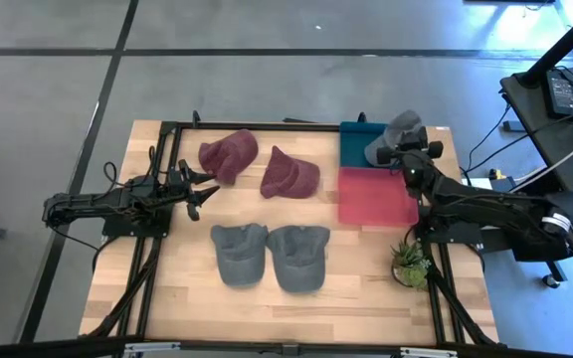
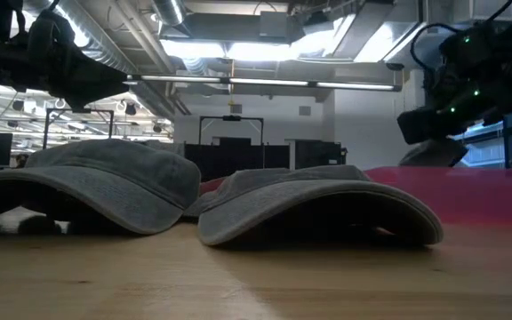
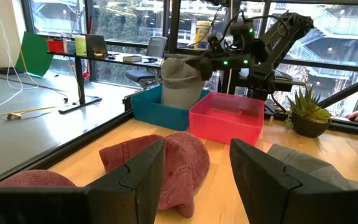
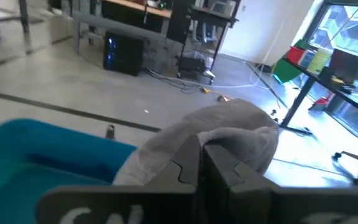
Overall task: Pick & Place hat
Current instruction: Put the right gray cap into the blue bin, then put the left red cap into the pink bin
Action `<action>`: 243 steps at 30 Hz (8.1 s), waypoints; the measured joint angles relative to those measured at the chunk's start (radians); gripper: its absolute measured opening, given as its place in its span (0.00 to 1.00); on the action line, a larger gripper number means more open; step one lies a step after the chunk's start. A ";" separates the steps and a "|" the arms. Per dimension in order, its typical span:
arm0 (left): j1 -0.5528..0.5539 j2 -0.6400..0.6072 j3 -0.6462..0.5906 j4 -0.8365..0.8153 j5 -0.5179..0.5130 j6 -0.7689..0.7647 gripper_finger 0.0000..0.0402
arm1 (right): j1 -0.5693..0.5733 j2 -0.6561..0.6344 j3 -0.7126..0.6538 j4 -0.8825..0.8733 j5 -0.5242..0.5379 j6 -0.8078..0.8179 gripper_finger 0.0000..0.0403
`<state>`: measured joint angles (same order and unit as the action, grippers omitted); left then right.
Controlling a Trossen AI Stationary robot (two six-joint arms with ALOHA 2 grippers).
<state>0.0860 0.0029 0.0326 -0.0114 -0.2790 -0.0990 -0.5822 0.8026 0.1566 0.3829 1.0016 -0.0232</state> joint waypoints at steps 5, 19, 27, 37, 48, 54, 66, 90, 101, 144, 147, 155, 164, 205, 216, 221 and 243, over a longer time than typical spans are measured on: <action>0.000 0.000 0.000 0.000 0.000 0.000 0.44 | -0.005 0.040 0.000 -0.007 0.002 -0.008 0.02; 0.000 0.000 0.000 0.000 0.000 -0.002 0.44 | -0.005 0.059 0.000 -0.173 0.033 -0.137 0.13; 0.000 0.000 0.000 0.000 0.000 -0.002 0.44 | -0.005 0.059 0.001 -0.201 0.018 -0.057 0.44; 0.000 0.000 0.000 0.000 0.000 -0.021 0.44 | -0.005 0.058 0.208 -0.606 0.015 0.025 0.53; 0.000 0.000 0.000 0.027 0.000 -0.021 0.44 | 0.088 0.058 0.346 -0.590 -0.606 0.053 0.53; 0.000 0.000 0.000 0.042 0.000 -0.044 0.44 | 0.218 0.061 0.343 -0.488 -0.755 -0.018 0.53; 0.000 0.000 0.000 0.042 0.000 -0.046 0.44 | 0.399 0.110 0.343 -0.450 -0.792 -0.040 0.53; 0.000 0.000 0.000 0.037 0.001 -0.089 0.44 | 0.505 0.374 0.342 -0.215 -0.797 -0.072 0.53; 0.000 0.000 0.000 0.037 0.010 -0.075 0.44 | 0.505 0.374 0.373 -0.208 -0.897 -0.071 0.53; 0.003 1.066 0.393 0.279 -0.123 -0.003 0.44 | 0.500 0.374 0.395 -0.119 -0.890 -0.117 0.53; 0.003 1.185 0.452 0.270 -0.105 0.030 0.44 | 0.500 0.374 0.395 -0.131 -0.890 -0.117 0.53; 0.016 1.327 0.536 0.139 -0.090 0.061 0.44 | 0.500 0.374 0.395 -0.190 -0.890 -0.111 0.53; 0.121 1.326 0.605 -0.254 -0.334 -0.118 0.44 | 0.500 0.374 0.395 -0.193 -0.889 -0.109 0.53; 0.302 1.400 0.752 -0.643 -0.057 0.012 0.02 | 0.500 0.375 0.396 -0.193 -0.889 -0.079 0.53; 0.139 1.399 1.025 -0.867 -0.260 0.546 0.02 | 0.500 0.374 0.586 -0.453 -0.889 -0.032 0.53; 0.040 1.399 1.066 -0.855 -0.331 0.952 0.02 | 0.499 0.374 0.683 -0.583 -0.893 -0.038 0.53; -0.185 1.399 1.068 -0.269 -0.219 1.779 0.03 | 0.289 0.415 0.892 -0.672 -1.304 0.038 0.53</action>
<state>-0.0986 1.4017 1.1007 -0.2802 -0.4981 1.6796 -0.2937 1.2177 1.0489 -0.2891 -0.3028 0.0151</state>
